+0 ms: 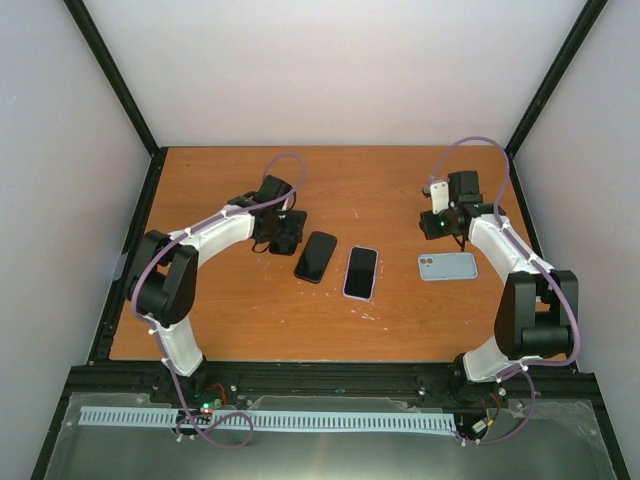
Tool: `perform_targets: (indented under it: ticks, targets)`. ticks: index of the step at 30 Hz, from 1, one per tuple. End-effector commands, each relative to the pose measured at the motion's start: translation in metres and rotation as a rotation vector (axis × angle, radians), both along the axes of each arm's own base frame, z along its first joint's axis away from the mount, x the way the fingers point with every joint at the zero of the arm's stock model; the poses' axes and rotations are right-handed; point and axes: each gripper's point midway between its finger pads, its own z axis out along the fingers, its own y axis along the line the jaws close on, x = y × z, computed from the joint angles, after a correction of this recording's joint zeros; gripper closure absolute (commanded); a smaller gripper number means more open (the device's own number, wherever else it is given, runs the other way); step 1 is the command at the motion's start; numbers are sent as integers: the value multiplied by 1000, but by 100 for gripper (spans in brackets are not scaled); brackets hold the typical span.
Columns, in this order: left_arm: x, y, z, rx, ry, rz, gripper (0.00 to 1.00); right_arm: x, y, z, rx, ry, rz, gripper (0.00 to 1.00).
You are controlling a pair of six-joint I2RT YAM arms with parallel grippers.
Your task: Put the phone into the phone case
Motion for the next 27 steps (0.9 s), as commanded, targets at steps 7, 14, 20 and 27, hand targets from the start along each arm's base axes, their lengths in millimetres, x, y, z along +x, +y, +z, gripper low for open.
perform_targets:
  ticks: [7, 14, 20, 27]
  targets:
    - [-7, -13, 29, -100, -26, -27, 37, -27, -32, -38, -347, 169, 373, 61]
    - [-11, -12, 36, -108, -37, -39, 37, -39, -42, -62, -367, 228, 467, 58]
    - [-12, -14, 28, -111, -15, -45, 36, -34, -45, -81, -388, 256, 508, 60]
    - [-11, -16, 26, -114, -8, -48, 37, -28, -45, -96, -392, 289, 542, 59]
